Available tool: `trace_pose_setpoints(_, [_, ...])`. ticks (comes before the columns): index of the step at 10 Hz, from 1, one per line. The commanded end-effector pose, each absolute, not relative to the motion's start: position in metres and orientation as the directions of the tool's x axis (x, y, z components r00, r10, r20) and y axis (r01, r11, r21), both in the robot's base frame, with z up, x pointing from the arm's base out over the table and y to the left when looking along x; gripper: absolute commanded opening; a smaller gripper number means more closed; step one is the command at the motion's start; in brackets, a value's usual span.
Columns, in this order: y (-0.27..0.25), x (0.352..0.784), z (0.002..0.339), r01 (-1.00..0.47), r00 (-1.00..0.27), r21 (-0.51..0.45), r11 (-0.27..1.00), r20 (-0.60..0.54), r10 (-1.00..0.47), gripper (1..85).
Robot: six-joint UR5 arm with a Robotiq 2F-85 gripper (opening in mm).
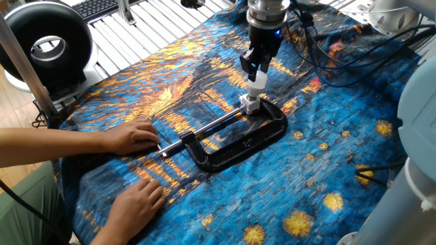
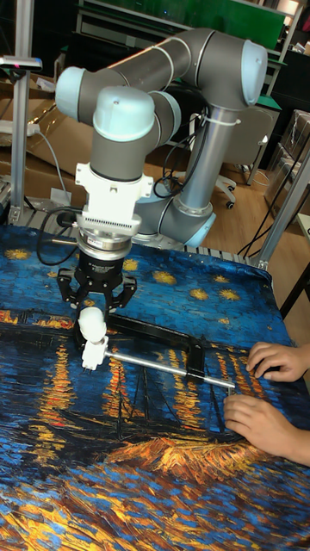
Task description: Install the light bulb by rotating it
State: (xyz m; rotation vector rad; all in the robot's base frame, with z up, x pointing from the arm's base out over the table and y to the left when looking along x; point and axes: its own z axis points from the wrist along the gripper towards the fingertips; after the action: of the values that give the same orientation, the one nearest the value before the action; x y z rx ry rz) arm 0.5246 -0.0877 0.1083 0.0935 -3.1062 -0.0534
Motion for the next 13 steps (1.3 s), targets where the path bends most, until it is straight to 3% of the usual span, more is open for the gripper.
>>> trace_pose_setpoints(1, [-0.084, 0.516, 0.115, -0.098, -0.992, 0.101, 0.990, 0.065, -0.105, 57.7])
trace_pose_setpoints(5, [-0.087, 0.520, 0.112, -0.147, -0.988, 0.155, 0.977, 0.032, -0.154, 62.0])
trace_pose_setpoints(13, [-0.090, 0.523, 0.106, -0.190, -0.982, 0.259, 0.947, -0.030, -0.188, 61.3])
